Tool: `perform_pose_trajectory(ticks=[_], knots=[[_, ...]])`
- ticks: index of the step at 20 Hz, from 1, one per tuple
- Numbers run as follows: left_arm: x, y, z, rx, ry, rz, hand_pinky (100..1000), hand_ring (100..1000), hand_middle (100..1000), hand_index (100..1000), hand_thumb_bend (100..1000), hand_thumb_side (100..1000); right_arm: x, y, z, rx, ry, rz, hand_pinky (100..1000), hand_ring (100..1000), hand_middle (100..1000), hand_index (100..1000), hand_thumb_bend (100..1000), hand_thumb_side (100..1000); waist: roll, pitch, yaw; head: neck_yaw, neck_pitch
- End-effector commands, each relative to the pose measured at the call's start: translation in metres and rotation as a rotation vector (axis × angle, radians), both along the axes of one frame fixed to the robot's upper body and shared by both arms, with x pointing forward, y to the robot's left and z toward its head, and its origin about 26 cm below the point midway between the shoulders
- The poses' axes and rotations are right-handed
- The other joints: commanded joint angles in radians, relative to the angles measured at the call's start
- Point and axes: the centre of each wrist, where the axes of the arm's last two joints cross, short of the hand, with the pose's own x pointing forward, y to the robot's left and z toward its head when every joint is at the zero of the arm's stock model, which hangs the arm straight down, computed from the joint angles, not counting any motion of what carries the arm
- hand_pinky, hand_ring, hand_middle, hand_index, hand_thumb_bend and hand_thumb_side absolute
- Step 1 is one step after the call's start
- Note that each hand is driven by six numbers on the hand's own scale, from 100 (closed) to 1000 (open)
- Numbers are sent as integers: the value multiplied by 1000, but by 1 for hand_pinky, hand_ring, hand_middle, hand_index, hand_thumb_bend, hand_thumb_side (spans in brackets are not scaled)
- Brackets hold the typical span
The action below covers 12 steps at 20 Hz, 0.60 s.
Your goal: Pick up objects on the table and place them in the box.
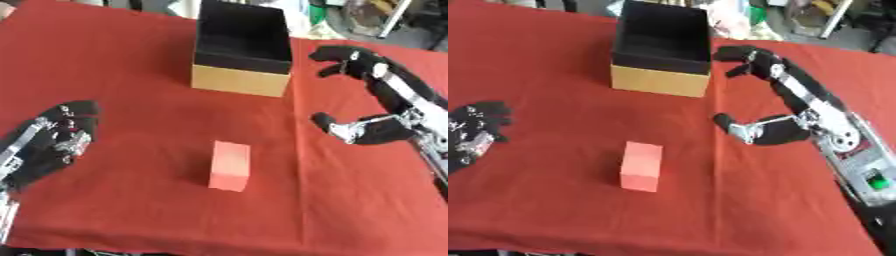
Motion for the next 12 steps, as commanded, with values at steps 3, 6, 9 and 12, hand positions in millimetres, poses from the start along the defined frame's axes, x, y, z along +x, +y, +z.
perform_pose_trajectory(ticks=[3, 6, 9, 12], knots=[[1, 1, 6, 12, -21, -10, 733, 845, 797, 874, 100, 397, 5, 5, 2, -56, 47, 69, 779, 910, 840, 944, 314, 170, 9, -14, -1, 0, -10], [1, 0, 6, 12, -21, -13, 733, 845, 798, 874, 100, 396, 9, 9, -1, -66, 73, 86, 777, 909, 839, 944, 306, 180, 10, -14, 0, -2, -10], [1, 0, 6, 12, -20, -15, 733, 845, 798, 875, 100, 397, 13, 14, -3, -79, 90, 107, 776, 909, 839, 944, 300, 186, 10, -14, 2, -3, -9], [1, -1, 6, 13, -19, -17, 733, 846, 798, 874, 100, 397, 15, 18, -4, -92, 99, 124, 776, 909, 839, 945, 294, 188, 11, -13, 3, -4, -9]])
